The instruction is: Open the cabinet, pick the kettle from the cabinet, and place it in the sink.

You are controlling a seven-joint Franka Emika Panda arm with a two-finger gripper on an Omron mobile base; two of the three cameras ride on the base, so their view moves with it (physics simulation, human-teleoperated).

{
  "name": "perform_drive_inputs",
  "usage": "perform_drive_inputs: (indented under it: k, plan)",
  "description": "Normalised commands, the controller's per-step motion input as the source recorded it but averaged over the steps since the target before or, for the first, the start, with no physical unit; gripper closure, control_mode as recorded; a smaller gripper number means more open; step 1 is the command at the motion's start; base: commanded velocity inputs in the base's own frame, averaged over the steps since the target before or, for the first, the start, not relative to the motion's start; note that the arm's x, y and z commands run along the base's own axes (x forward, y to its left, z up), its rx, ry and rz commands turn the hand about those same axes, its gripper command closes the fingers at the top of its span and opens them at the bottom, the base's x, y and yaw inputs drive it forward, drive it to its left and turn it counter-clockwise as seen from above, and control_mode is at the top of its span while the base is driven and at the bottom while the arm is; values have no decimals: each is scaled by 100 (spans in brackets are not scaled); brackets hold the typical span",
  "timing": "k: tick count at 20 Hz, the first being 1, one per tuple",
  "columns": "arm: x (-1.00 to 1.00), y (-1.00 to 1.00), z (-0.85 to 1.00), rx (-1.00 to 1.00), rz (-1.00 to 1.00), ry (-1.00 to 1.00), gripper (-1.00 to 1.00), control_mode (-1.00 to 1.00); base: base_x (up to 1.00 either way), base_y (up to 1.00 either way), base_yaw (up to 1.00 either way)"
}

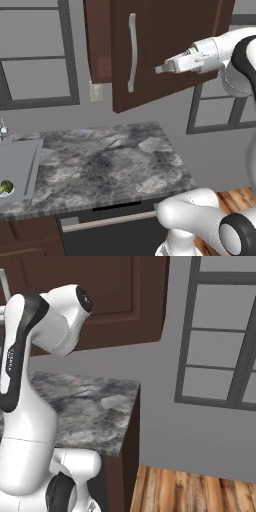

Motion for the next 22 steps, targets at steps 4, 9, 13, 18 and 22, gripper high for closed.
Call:
perform_drive_inputs:
  k: [4,9,13,18,22]
  plan:
    - [-55,-11,3,1,8,0,100,-100,0,0,0]
    - [-50,11,3,8,-5,1,-100,-100,0,0,0]
    - [-36,40,-1,1,-19,3,-100,-100,0,0,0]
    - [-28,41,-8,5,-24,5,-100,-100,0,0,0]
    - [-20,36,-5,12,-25,13,-100,-100,0,0,0]
